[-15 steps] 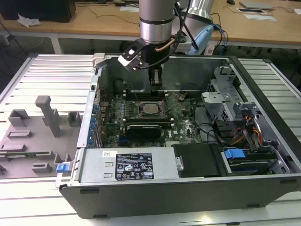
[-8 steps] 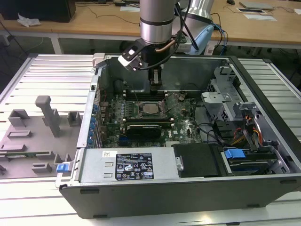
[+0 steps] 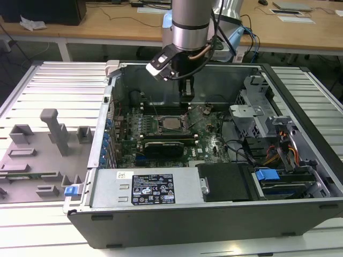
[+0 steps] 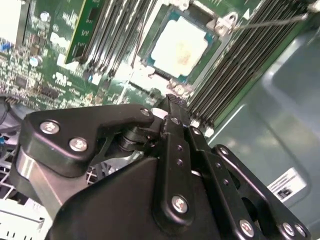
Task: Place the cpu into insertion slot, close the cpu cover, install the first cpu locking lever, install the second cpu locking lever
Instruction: 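Close the cpu cover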
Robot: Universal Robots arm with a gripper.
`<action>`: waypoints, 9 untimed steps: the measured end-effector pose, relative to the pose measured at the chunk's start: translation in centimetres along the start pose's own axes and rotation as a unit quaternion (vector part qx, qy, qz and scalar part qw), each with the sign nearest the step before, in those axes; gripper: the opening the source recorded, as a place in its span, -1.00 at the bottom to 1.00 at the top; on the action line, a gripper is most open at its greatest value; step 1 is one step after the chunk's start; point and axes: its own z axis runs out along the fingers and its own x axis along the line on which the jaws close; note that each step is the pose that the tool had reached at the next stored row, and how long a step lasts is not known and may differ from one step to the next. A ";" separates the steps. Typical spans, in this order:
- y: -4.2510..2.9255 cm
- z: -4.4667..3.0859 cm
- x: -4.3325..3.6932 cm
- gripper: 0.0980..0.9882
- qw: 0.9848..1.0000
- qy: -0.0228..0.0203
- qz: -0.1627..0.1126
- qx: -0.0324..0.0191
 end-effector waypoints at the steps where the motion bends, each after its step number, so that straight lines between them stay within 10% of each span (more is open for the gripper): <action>1: 0.10 0.00 0.00 -0.98 1.000 0.000 0.000 0.000; 6: 0.18 -0.19 0.01 -0.98 1.000 0.000 0.000 0.000; 9: 1.60 -0.14 0.01 -0.98 1.000 0.000 0.000 0.001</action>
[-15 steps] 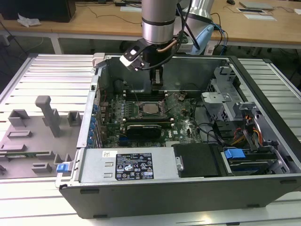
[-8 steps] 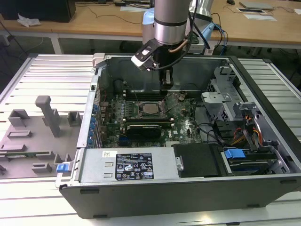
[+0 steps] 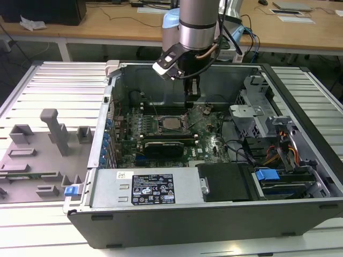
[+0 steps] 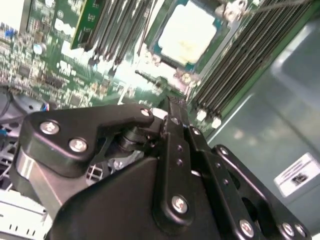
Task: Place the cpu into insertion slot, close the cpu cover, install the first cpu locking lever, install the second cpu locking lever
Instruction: 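Close the cpu cover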
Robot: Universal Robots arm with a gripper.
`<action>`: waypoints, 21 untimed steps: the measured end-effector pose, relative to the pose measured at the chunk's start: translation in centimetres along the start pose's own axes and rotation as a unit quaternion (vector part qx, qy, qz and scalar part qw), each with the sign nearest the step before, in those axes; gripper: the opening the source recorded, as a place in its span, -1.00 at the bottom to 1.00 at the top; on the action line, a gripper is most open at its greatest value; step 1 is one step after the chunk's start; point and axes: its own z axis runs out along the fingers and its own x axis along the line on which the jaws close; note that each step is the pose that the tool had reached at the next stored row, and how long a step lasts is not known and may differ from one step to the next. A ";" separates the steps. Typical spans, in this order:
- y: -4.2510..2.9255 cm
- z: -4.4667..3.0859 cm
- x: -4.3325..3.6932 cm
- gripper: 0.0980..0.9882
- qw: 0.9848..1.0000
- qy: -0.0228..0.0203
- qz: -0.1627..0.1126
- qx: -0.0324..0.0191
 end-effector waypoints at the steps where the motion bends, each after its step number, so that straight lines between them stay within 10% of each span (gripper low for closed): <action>1: 0.39 0.01 0.00 -0.98 1.000 0.000 0.000 0.000; 11: 4.28 0.18 -0.06 -0.98 1.000 0.001 0.000 0.007; 21: 5.14 1.28 -0.75 -0.98 1.000 0.013 0.000 0.008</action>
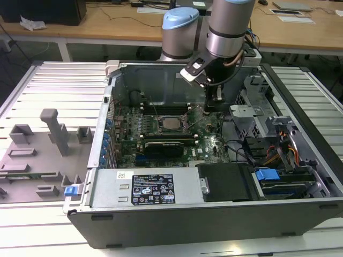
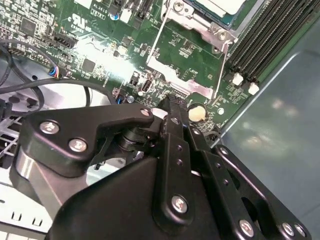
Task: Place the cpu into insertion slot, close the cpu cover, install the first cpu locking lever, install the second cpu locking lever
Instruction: 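Close the cpu cover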
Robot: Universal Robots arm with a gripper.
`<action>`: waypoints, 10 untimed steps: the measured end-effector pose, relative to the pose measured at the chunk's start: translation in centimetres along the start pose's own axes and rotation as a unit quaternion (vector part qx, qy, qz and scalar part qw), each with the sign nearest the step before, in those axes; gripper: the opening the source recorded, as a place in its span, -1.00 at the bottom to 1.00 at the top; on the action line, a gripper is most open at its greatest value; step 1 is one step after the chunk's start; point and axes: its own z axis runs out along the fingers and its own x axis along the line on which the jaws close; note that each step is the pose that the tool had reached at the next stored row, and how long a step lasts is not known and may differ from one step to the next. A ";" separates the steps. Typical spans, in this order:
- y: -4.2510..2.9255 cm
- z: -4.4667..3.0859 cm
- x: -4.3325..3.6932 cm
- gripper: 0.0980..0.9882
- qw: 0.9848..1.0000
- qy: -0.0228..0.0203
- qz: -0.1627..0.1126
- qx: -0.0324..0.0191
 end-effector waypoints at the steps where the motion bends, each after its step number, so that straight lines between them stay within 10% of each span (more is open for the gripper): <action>1: 0.03 0.12 -0.08 -0.98 1.000 0.002 0.000 0.000; 6: 0.05 0.35 -0.21 -0.98 1.000 0.007 0.000 0.003; 8: 0.19 0.38 -0.21 -0.98 0.999 0.010 0.001 0.037; 10: 0.26 0.40 -0.21 -0.98 0.998 0.011 0.002 0.055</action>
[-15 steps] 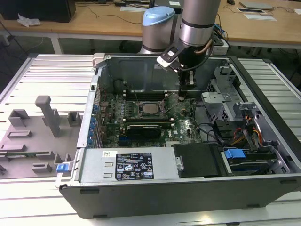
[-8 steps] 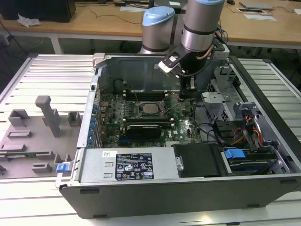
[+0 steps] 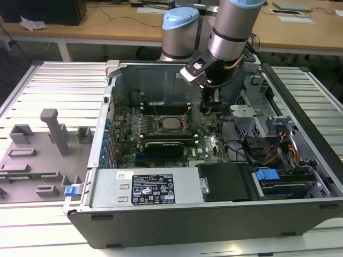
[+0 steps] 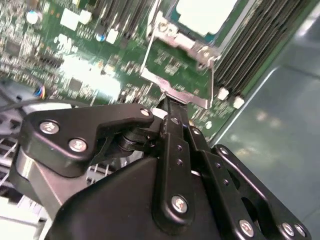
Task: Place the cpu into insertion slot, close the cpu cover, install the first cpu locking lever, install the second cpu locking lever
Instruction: 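Close the cpu cover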
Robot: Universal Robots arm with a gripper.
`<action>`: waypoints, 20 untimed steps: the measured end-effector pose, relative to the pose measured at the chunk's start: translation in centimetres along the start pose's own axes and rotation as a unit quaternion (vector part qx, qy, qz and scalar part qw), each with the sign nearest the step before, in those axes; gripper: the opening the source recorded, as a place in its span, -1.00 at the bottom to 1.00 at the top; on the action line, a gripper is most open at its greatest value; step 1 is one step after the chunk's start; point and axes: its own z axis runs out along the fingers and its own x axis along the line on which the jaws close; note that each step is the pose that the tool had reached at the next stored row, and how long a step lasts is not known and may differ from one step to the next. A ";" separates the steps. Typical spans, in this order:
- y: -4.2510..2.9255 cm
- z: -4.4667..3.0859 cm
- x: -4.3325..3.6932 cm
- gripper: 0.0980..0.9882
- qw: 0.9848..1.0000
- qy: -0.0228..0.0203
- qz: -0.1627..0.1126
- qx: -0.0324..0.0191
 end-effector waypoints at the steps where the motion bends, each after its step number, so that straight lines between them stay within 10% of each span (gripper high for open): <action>1: 0.00 0.00 0.00 -0.98 1.000 0.000 0.000 0.003; 5: -0.20 0.01 -0.01 -0.98 1.000 0.000 0.000 0.003; 12: -3.40 0.30 -0.01 -0.98 1.000 0.001 0.000 -0.006; 18: -4.47 0.40 -0.01 -0.98 1.000 0.001 0.000 -0.008; 19: -4.67 0.41 -0.01 -0.98 1.000 0.000 -0.001 -0.011; 20: -5.28 0.53 -0.02 -0.98 1.000 0.001 -0.001 -0.027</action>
